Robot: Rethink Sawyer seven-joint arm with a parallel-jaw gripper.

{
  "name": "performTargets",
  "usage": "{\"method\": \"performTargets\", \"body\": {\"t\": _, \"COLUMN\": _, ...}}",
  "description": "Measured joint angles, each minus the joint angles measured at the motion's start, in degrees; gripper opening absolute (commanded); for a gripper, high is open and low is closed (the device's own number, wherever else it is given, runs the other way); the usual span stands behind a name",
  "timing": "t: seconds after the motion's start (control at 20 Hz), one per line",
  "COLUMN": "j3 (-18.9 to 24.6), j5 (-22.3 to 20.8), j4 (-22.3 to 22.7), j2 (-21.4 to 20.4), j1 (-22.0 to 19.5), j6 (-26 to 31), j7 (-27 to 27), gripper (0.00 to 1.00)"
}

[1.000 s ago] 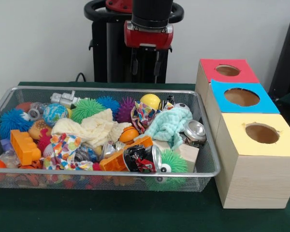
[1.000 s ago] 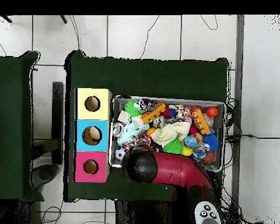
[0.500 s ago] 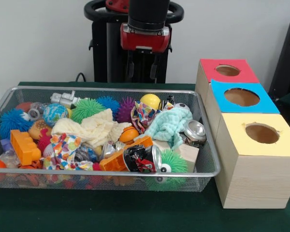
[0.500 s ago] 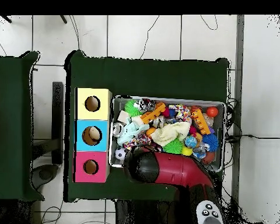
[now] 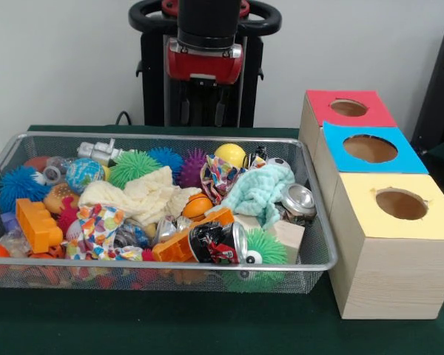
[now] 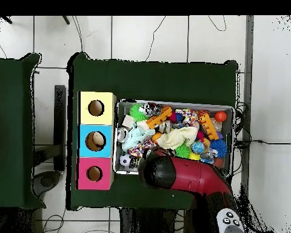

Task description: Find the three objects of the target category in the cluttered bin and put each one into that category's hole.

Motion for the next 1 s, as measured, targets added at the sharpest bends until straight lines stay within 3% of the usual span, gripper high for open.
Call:
{"method": "performTargets", "body": {"t": 0.3, "j3": 0.72, "j5": -1.2, "j4": -1.43, "j2": 1.37, "j1": -0.57, "j6": -0.02, "j7": 0.0, "gripper": 1.0}}
{"method": "performTargets", "body": {"t": 1.0, "j3": 5.84, "j5": -8.04, "j4": -6.79, "j2": 3.7, "j1": -9.79, "j6": -0.01, "j7": 0.0, "gripper": 1.0}}
